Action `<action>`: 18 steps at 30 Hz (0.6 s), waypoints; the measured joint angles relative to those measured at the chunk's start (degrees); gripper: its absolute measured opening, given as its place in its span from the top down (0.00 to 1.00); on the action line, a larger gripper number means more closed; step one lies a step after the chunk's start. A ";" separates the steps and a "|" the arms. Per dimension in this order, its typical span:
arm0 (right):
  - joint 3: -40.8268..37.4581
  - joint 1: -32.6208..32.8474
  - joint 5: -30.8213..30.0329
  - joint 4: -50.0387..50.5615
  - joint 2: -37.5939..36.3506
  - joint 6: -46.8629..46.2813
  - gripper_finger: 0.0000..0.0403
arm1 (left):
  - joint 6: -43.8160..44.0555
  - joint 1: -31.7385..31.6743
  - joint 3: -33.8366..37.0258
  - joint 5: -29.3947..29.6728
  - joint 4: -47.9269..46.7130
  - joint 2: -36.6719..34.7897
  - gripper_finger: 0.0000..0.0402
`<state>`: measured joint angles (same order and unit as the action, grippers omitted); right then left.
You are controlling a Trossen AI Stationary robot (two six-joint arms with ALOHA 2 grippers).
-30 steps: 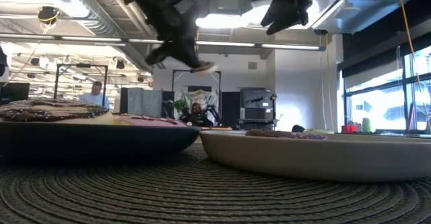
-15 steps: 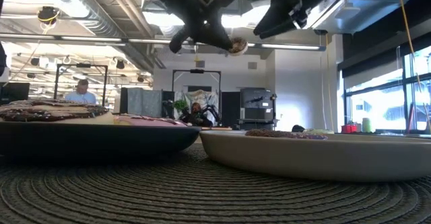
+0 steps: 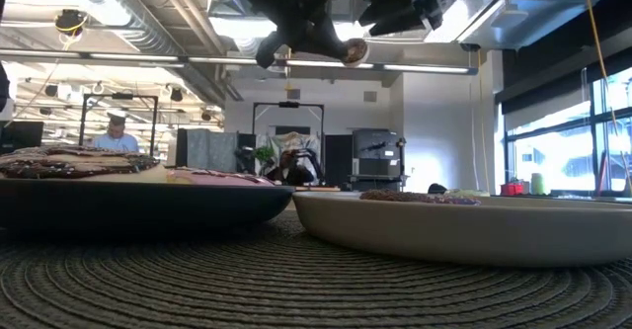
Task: Pick & Place donuts
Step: Put the small brown donut on the gray plate
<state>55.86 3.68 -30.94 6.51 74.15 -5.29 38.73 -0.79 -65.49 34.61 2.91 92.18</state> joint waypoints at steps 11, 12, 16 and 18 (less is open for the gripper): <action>0.00 -0.17 0.22 -0.23 0.00 -0.60 0.47 | -0.99 1.61 0.00 0.00 3.42 -0.02 0.97; 0.00 -0.17 0.50 -0.25 0.00 -0.60 0.48 | -0.99 1.61 0.00 0.02 3.42 -0.02 0.97; 0.00 -0.20 0.53 -0.25 0.00 -0.47 0.56 | -0.99 1.61 0.00 -0.01 3.39 -0.02 0.97; 0.00 -0.20 0.50 -0.25 0.00 -0.45 0.61 | -0.99 1.61 0.00 -0.04 3.36 -0.02 0.97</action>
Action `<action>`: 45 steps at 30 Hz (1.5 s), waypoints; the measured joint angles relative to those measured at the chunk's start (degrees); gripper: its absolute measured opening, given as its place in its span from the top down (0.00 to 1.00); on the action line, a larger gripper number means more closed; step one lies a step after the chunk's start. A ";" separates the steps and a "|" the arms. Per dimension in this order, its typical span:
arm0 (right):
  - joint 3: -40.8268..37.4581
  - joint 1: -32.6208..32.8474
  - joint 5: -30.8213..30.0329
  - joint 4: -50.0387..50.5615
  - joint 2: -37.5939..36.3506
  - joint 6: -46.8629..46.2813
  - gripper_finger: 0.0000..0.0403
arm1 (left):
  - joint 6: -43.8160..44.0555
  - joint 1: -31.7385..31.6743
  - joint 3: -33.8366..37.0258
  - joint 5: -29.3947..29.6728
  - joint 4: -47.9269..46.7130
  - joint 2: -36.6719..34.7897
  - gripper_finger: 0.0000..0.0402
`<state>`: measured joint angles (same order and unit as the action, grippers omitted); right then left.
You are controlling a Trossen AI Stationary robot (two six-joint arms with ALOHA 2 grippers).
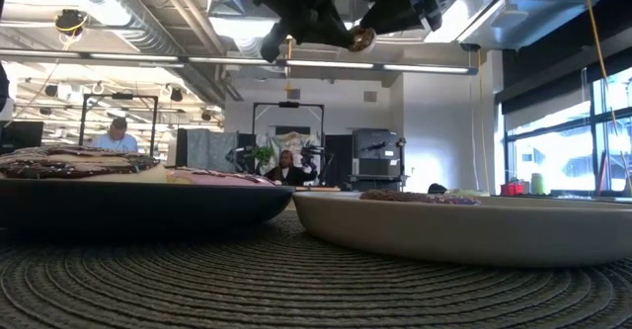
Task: Pick & Place donuts
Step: Put the small brown donut on the gray plate
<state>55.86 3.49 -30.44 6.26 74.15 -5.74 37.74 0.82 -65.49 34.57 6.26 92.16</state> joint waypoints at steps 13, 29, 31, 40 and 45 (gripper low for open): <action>0.00 -0.66 -1.00 0.44 0.00 0.02 0.84 | -0.02 0.00 0.00 -0.07 0.03 0.00 0.97; 0.00 -0.96 -1.51 1.53 0.00 0.04 0.96 | -3.03 -0.03 0.00 -2.41 -0.49 -0.71 0.87; 0.00 -0.96 -1.64 1.53 -0.07 0.04 0.96 | -4.72 -0.05 0.00 -3.69 -0.96 -1.45 0.83; -0.04 -0.96 12.80 7.79 0.00 -5.01 0.96 | -9.91 0.02 -0.04 -4.82 -4.84 -7.72 0.72; -0.04 -0.34 34.06 12.51 0.00 -8.80 0.96 | -10.05 -0.22 -0.04 -5.18 -9.11 -9.31 0.72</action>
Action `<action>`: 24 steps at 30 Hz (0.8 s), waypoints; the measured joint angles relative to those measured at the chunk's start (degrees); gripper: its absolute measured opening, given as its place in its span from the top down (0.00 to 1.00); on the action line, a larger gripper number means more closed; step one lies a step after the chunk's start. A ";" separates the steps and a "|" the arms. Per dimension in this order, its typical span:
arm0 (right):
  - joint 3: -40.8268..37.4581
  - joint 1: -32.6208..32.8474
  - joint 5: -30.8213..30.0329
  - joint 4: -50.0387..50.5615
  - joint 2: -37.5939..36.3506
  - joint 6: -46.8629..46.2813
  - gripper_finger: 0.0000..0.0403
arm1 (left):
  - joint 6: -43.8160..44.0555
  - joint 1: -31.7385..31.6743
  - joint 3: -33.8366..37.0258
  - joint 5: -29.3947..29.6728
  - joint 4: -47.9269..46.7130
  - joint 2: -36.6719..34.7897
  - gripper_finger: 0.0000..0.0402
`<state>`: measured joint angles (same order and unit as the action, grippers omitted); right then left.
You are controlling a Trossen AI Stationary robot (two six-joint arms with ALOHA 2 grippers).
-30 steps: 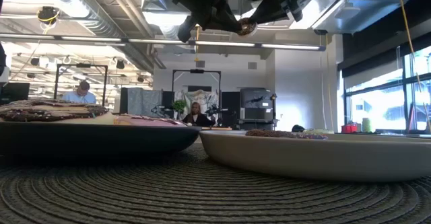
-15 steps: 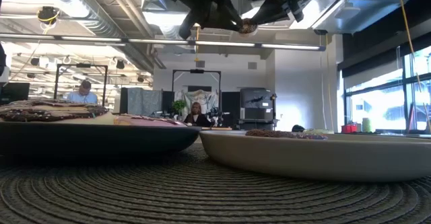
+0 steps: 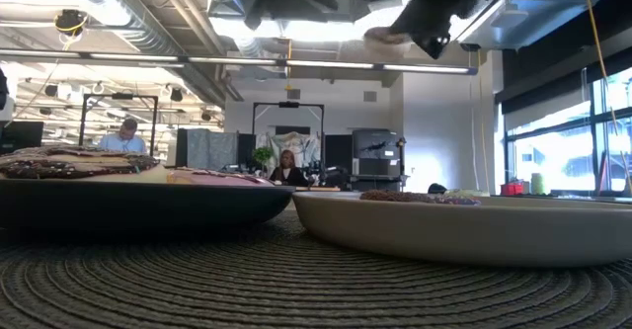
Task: Pick & Place donuts
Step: Put the small brown donut on the gray plate
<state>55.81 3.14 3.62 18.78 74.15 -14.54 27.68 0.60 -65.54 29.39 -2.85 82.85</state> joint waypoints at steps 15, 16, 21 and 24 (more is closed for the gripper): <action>0.00 19.74 -12.55 3.70 2.09 -23.23 0.96 | 0.09 0.14 0.02 -4.36 -12.83 0.07 0.72; 0.00 21.12 -13.79 3.54 3.08 -25.32 0.96 | 0.04 0.13 0.02 -5.43 -13.07 0.07 0.72; 0.00 27.27 -19.12 1.57 10.46 -35.23 0.96 | 0.07 0.22 0.02 -10.63 -13.31 0.07 0.73; 0.00 29.13 -20.41 -1.16 15.28 -38.99 0.96 | 0.09 0.29 0.02 -12.82 -13.30 0.09 0.72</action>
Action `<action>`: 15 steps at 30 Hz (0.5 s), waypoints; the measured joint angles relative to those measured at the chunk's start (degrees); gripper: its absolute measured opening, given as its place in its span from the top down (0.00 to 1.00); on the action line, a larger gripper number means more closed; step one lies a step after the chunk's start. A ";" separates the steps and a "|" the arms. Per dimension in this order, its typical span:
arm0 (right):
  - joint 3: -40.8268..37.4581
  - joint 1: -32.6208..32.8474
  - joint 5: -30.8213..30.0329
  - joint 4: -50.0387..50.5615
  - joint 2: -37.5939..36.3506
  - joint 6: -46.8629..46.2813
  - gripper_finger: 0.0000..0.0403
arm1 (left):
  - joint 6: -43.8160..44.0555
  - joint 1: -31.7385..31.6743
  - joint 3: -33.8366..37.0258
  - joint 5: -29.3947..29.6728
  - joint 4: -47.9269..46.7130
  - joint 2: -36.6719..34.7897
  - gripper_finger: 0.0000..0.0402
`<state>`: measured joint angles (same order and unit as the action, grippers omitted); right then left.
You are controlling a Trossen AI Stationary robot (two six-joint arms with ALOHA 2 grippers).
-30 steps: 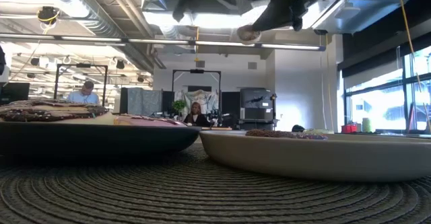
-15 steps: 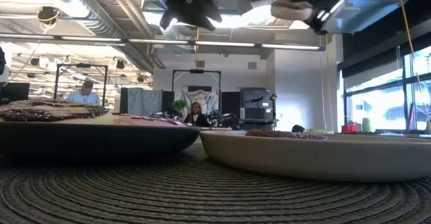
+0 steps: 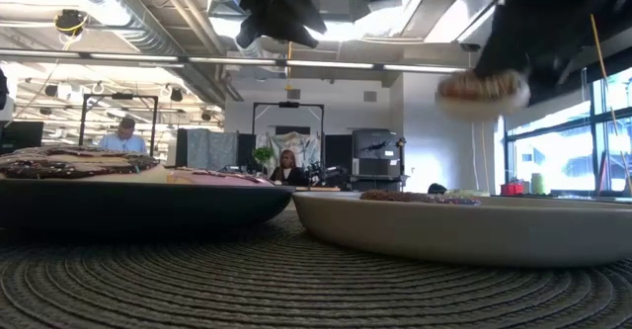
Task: Pick & Place donuts
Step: Put the small brown donut on the gray plate
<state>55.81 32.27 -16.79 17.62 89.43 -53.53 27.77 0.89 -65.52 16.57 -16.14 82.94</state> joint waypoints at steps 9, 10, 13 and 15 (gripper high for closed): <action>0.00 0.13 0.20 -3.22 8.46 -5.07 0.96 | -0.04 2.44 0.00 -1.27 -0.20 0.03 0.72; 0.00 0.13 0.61 -3.46 9.02 -5.25 0.96 | -0.04 2.63 0.00 -1.26 -0.22 0.04 0.72; 0.04 0.13 2.15 -4.39 10.48 -5.55 0.96 | -0.04 3.25 0.00 -1.12 -0.44 0.04 0.72; 0.04 0.13 1.98 -4.23 11.19 -6.20 0.96 | -0.04 3.29 0.00 -1.17 -0.44 0.04 0.72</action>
<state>55.86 32.40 -14.81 13.39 100.62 -59.73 27.73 4.19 -65.52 15.40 -16.58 82.98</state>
